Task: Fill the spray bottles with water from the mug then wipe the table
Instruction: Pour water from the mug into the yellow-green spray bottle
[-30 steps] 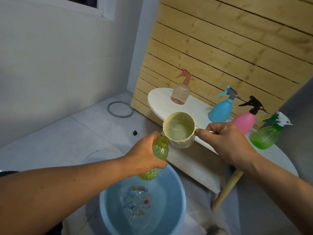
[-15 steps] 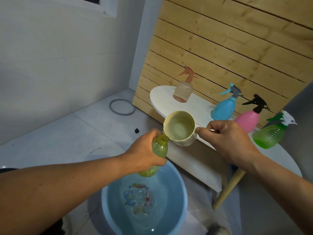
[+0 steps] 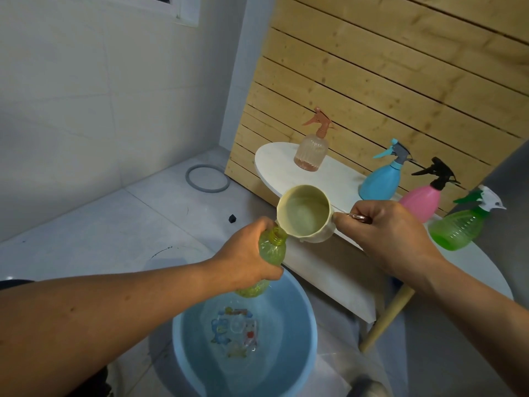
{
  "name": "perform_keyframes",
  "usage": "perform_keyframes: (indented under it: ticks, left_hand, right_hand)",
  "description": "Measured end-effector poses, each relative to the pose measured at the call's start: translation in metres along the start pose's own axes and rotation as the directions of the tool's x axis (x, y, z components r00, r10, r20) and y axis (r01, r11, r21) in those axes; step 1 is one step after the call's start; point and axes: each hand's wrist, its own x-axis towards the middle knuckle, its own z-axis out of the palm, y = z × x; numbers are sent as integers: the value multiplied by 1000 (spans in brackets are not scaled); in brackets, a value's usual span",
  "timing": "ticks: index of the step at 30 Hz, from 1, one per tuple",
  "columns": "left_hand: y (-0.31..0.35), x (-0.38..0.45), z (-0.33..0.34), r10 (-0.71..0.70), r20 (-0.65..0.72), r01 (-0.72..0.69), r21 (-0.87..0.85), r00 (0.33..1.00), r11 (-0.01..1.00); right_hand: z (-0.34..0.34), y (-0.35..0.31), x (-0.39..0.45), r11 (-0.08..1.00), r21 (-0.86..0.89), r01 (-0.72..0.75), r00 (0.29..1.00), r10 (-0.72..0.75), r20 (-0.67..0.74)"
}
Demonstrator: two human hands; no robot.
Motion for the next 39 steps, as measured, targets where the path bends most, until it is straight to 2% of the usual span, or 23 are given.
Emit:
perform_keyframes:
  ticks: [27, 33, 36, 39]
  left_hand:
    - [-1, 0, -1, 4, -14, -4, -15, 1000, 1000]
    - [-1, 0, 0, -1, -26, 1, -13, 1000, 1000]
    - [-2, 1, -1, 2, -39, -3, -31, 999, 1000]
    - [-1, 3, -1, 7, -59, -8, -28, 998, 1000]
  right_hand:
    - [3, 1, -1, 992, -88, 86, 993, -92, -67]
    - [8, 6, 1, 999, 49, -14, 1000, 15, -16]
    - [15, 11, 5, 971, 189, -146, 989, 141, 42]
    - [26, 19, 8, 899, 336, -279, 960, 265, 90]
